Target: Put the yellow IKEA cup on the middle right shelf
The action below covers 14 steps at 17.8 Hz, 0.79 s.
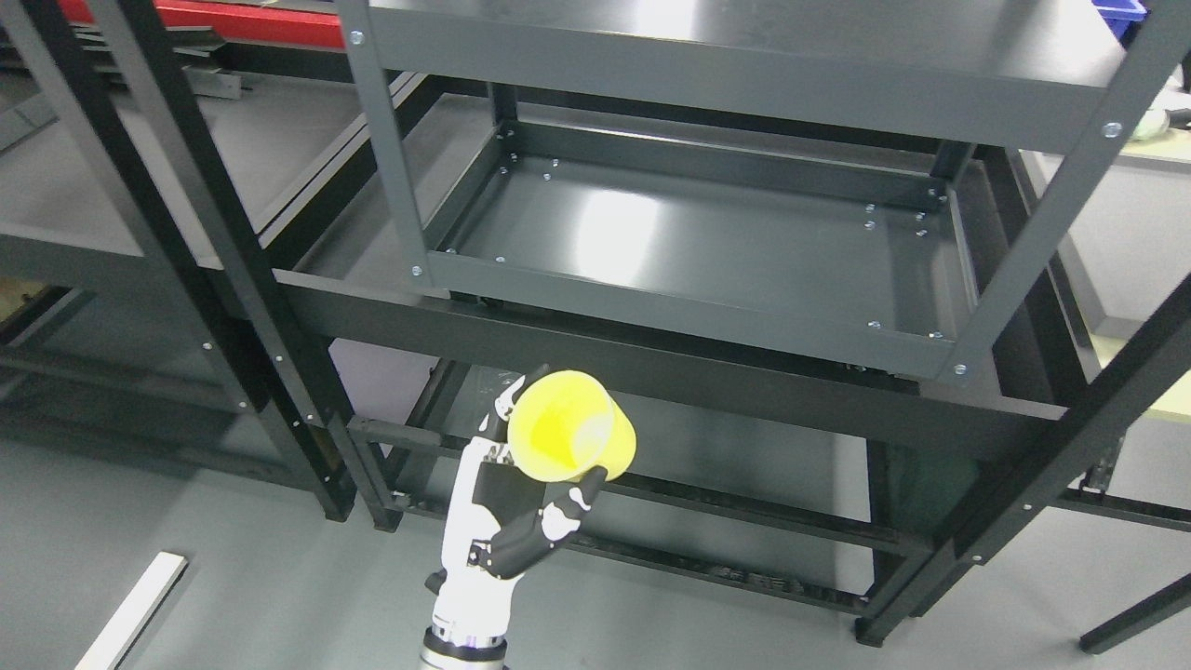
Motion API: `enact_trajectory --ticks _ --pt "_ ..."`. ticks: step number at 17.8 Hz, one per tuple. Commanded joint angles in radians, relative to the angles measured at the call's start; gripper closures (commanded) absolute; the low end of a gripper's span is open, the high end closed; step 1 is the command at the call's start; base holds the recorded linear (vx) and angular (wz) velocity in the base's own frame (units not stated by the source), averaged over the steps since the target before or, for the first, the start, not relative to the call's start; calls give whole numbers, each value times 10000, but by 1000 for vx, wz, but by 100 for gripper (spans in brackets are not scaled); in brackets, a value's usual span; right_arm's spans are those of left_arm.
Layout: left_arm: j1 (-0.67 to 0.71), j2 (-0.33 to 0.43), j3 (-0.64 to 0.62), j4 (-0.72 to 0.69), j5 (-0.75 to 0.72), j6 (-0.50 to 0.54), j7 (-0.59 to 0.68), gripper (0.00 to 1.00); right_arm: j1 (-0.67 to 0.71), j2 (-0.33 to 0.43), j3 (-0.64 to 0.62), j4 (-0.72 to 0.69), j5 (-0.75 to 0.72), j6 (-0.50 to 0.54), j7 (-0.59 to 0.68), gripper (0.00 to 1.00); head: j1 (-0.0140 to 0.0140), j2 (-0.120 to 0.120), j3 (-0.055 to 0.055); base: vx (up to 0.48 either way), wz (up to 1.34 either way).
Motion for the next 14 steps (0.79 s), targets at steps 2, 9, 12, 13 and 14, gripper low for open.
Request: enact_trajectory --ticks 2,9,12,13,14 --pt "-1202 174 357 1 -31 -36 -31 100 111 -175 169 -1 -245 14 -2147 1 0 -1 0 62 -201" --pt "-2413 291 558 1 -61 -52 -31 100 111 -175 169 -1 -245 14 -2147 1 0 -1 0 112 -290" --pt "-2935 230 84 -14 -168 -67 -214 100 111 -175 169 -1 -245 14 -2147 1 0 -1 0 141 -92" --pt "-3058 215 -55 -14 -199 -67 -322 100 111 -175 169 -1 -245 30 -2147 1 0 -1 0 131 0" --pt "-3272 230 -209 -14 -215 -113 -444 100 111 -175 169 -1 -245 15 -2147 1 0 -2 0 121 8"
